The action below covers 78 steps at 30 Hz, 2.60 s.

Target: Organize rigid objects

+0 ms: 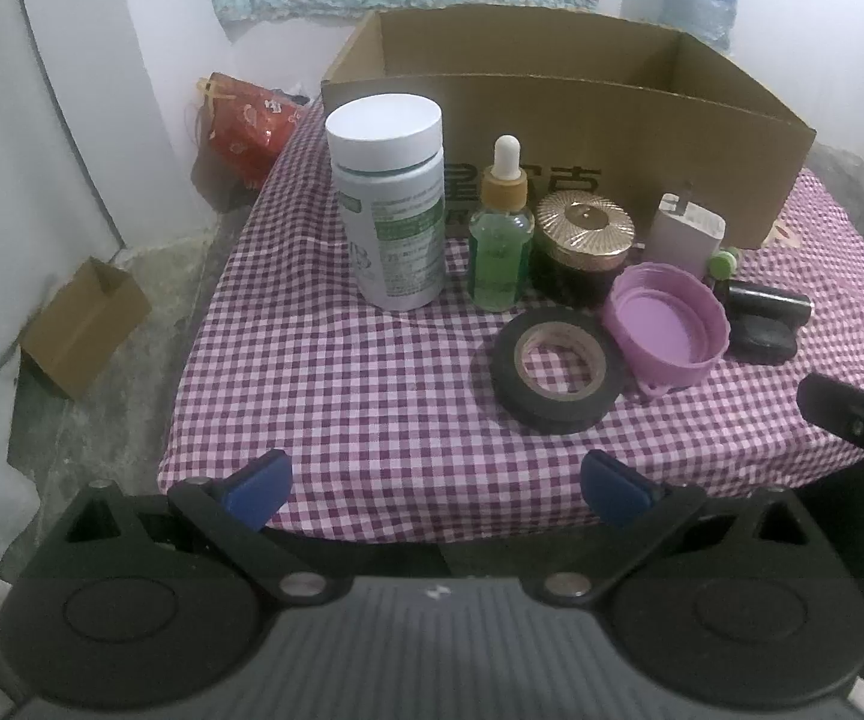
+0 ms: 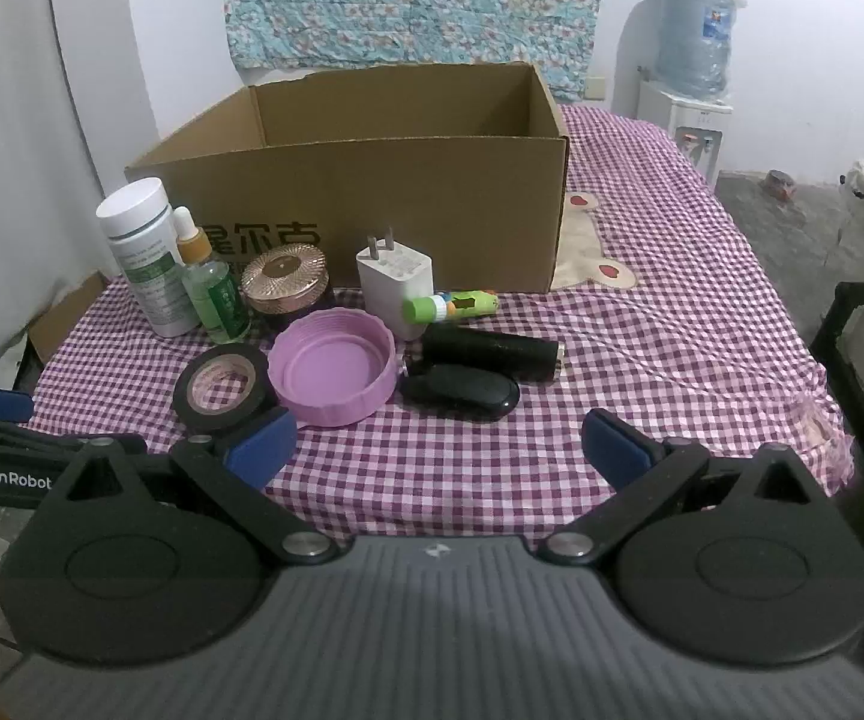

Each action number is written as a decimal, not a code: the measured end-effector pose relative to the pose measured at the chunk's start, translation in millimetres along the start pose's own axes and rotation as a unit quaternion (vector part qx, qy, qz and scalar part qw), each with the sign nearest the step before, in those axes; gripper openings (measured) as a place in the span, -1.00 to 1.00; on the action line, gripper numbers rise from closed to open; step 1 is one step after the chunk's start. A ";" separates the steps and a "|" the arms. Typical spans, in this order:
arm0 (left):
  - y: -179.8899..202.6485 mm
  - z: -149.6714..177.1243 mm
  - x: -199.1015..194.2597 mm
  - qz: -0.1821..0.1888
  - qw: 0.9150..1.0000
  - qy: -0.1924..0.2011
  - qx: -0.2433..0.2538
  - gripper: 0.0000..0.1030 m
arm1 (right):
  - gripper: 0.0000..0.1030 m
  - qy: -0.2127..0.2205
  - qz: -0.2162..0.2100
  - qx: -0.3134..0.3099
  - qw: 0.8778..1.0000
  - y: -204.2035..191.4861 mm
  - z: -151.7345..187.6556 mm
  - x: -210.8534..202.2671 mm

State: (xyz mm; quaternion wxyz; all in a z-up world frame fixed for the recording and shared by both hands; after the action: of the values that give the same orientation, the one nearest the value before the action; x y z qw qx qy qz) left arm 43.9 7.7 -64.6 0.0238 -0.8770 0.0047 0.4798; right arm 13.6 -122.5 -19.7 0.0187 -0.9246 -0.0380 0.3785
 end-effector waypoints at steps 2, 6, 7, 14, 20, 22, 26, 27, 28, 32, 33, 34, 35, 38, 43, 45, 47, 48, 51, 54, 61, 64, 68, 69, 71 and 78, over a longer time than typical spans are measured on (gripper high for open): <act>-0.8 0.5 -0.1 0.001 1.000 -0.002 -0.003 0.99 | 0.97 0.000 -0.001 0.001 1.000 0.1 -0.2 -1.0; 1.0 0.1 -0.2 -0.003 1.000 -0.006 -0.005 0.99 | 0.97 0.002 -0.001 0.001 1.000 0.0 -0.6 -2.1; 1.5 -0.1 -0.2 -0.004 1.000 -0.006 -0.005 0.99 | 0.97 0.002 -0.001 0.001 1.000 0.3 -0.6 -2.3; 2.1 -0.6 -0.1 -0.004 1.000 -0.006 -0.005 0.99 | 0.97 0.002 -0.001 0.000 1.000 -0.3 -0.6 -2.9; 1.8 -0.4 -0.2 -0.003 1.000 -0.006 -0.006 0.99 | 0.97 0.003 -0.001 -0.001 1.000 -0.8 -1.2 -3.4; 0.5 0.2 -0.4 -0.004 1.000 -0.005 -0.007 0.99 | 0.97 0.002 -0.002 -0.001 1.000 -1.5 -1.2 -3.3; -0.7 0.5 -0.4 -0.004 1.000 -0.006 -0.007 0.99 | 0.97 0.002 -0.002 -0.001 1.000 -1.5 -1.1 -3.5; 0.0 0.2 -0.3 -0.004 1.000 -0.006 -0.007 0.99 | 0.97 0.003 -0.002 -0.001 1.000 -1.6 -1.2 -3.5; 0.1 0.2 -0.3 -0.004 1.000 -0.006 -0.007 0.99 | 0.97 0.003 -0.001 0.000 1.000 -1.7 -1.2 -3.5; -1.5 0.8 -0.7 -0.005 1.000 -0.005 -0.008 0.99 | 0.97 0.002 -0.002 0.000 1.000 -1.9 -1.1 -3.3; -1.6 0.6 -0.6 -0.005 1.000 -0.005 -0.008 0.99 | 0.97 0.002 -0.002 -0.001 1.000 -2.1 -1.1 -3.1; -1.5 0.5 -0.5 -0.005 1.000 -0.005 -0.008 0.99 | 0.97 0.002 -0.002 0.000 1.000 -1.4 -1.0 -3.3; -2.4 0.9 -0.7 -0.005 1.000 -0.005 -0.008 0.99 | 0.97 0.001 -0.002 0.000 1.000 -2.0 -1.0 -3.4; -2.2 1.0 -0.7 -0.006 1.000 -0.006 -0.008 0.99 | 0.97 0.000 -0.003 -0.001 1.000 -3.6 -1.0 -3.1; -1.6 1.3 -0.3 -0.006 1.000 -0.006 -0.008 0.99 | 0.97 -0.001 -0.005 -0.001 1.000 -3.8 0.0 -2.3; -1.7 1.7 -0.5 -0.007 1.000 -0.007 -0.007 0.99 | 0.97 -0.001 -0.005 -0.002 1.000 -4.1 0.9 -1.5; -1.7 2.0 -0.7 -0.007 1.000 -0.007 -0.006 0.99 | 0.97 -0.002 -0.006 -0.002 1.000 -4.7 1.3 -0.9; -1.5 1.9 -0.6 -0.008 1.000 -0.008 -0.006 0.99 | 0.97 -0.002 -0.006 -0.002 1.000 -4.2 1.4 -1.0; 0.1 1.9 0.8 -0.010 1.000 -0.010 -0.005 0.99 | 0.97 -0.002 -0.006 -0.002 1.000 -4.5 1.1 -1.1; 1.3 1.7 1.8 -0.010 1.000 -0.010 -0.005 0.99 | 0.97 -0.002 -0.008 -0.002 1.000 -4.2 1.4 -0.9; 2.3 2.0 2.0 -0.012 1.000 -0.012 -0.004 0.99 | 0.97 -0.005 -0.012 0.001 1.000 -3.2 2.8 1.2; 2.3 2.2 3.4 -0.012 1.000 -0.014 -0.003 0.99 | 0.97 -0.004 -0.013 0.003 1.000 -2.1 2.9 0.9; 1.8 2.0 3.8 -0.009 1.000 -0.012 -0.004 0.99 | 0.97 -0.005 -0.018 0.009 1.000 -2.6 2.5 2.3; 1.8 1.6 3.6 -0.007 1.000 -0.010 -0.004 0.99 | 0.97 -0.005 -0.018 0.010 1.000 -2.8 2.4 2.8; 3.5 0.4 3.4 -0.004 1.000 -0.004 -0.001 0.99 | 0.97 -0.004 -0.019 0.013 1.000 -2.5 2.8 3.3; 28.2 -16.8 -7.8 0.054 0.995 0.064 0.048 0.99 | 0.97 0.019 -0.032 0.046 0.998 16.0 -2.4 3.3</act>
State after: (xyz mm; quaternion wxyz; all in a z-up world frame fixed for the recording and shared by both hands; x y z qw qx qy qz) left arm 52.9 -21.3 -50.1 0.0396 -0.9024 0.0763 0.4223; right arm 18.6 -138.2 -21.3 0.0739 -0.9282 -0.0502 0.3612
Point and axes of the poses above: each gripper's, at about its wrist camera, not at the fingertips, and x roughly the way its jaws point, y to its right, z to its underside, the point moved 8 cm from there along x, roughly the way its jaws point, and after that the axes turned 2 degrees about -y, right-handed, at the moved point
